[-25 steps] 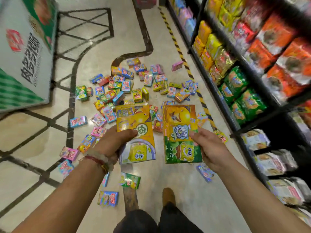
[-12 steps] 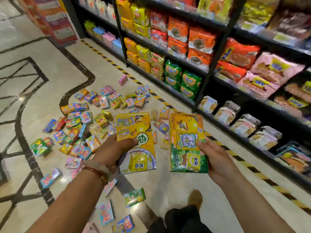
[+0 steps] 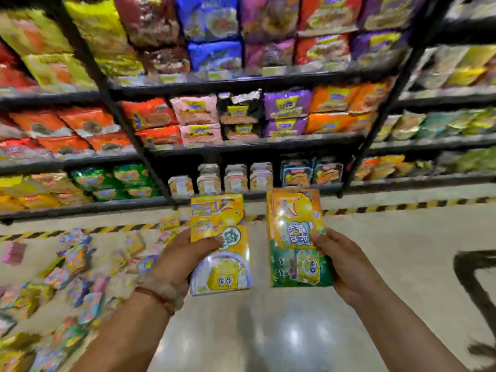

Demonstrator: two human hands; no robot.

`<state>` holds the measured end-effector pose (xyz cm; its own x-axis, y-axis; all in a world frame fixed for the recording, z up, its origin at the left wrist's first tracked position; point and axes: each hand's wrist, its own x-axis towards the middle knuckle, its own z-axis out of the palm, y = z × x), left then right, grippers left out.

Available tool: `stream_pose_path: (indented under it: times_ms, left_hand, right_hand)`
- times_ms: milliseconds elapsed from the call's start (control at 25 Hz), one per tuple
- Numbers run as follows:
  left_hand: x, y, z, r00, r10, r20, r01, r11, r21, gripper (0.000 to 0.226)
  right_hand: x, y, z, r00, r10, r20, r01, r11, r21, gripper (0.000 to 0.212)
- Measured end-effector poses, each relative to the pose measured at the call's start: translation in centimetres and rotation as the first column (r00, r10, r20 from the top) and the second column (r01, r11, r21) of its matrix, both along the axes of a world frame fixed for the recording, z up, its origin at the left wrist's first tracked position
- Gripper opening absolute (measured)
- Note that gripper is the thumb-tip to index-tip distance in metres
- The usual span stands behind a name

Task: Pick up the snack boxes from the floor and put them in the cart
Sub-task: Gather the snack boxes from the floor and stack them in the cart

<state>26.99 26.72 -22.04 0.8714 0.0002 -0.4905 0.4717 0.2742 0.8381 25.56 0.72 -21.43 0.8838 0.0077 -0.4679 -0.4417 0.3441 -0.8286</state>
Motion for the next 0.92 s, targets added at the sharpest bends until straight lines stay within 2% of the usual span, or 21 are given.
stream_pose_path:
  times_ms: [80, 200, 320, 480, 680, 920]
  left_hand:
    - [2.5, -7.6, -0.2, 0.989, -0.149, -0.019, 0.149, 0.989, -0.012, 0.062]
    - [4.5, -18.8, 0.0, 0.935, -0.355, -0.027, 0.353, 0.934, -0.050, 0.052]
    - [5.4, -29.6, 0.6, 0.859, -0.512, -0.015, 0.510, 0.858, -0.065, 0.041]
    - [5.5, -41.5, 1.3, 0.747, -0.665, 0.005, 0.662, 0.743, -0.096, 0.041]
    - [5.6, -53.3, 1.3, 0.540, -0.842, -0.001, 0.840, 0.538, -0.065, 0.050]
    - [7.4, -66.3, 1.0, 0.266, -0.964, 0.007, 0.964, 0.266, -0.023, 0.029]
  right_hand:
    - [-1.4, -7.1, 0.2, 0.987, -0.159, 0.004, 0.159, 0.987, -0.019, 0.029]
    - [-4.0, -17.0, 0.4, 0.931, -0.366, 0.021, 0.366, 0.929, -0.059, 0.015]
    - [-7.3, -25.7, 0.4, 0.834, -0.552, 0.007, 0.549, 0.829, -0.106, 0.012]
    - [-11.8, -33.7, 0.0, 0.680, -0.733, -0.022, 0.727, 0.677, -0.116, 0.018]
    - [-14.9, -40.5, -0.2, 0.440, -0.896, -0.066, 0.894, 0.443, -0.064, 0.022]
    - [-15.5, -47.4, 0.2, 0.177, -0.982, -0.060, 0.981, 0.181, -0.066, 0.017]
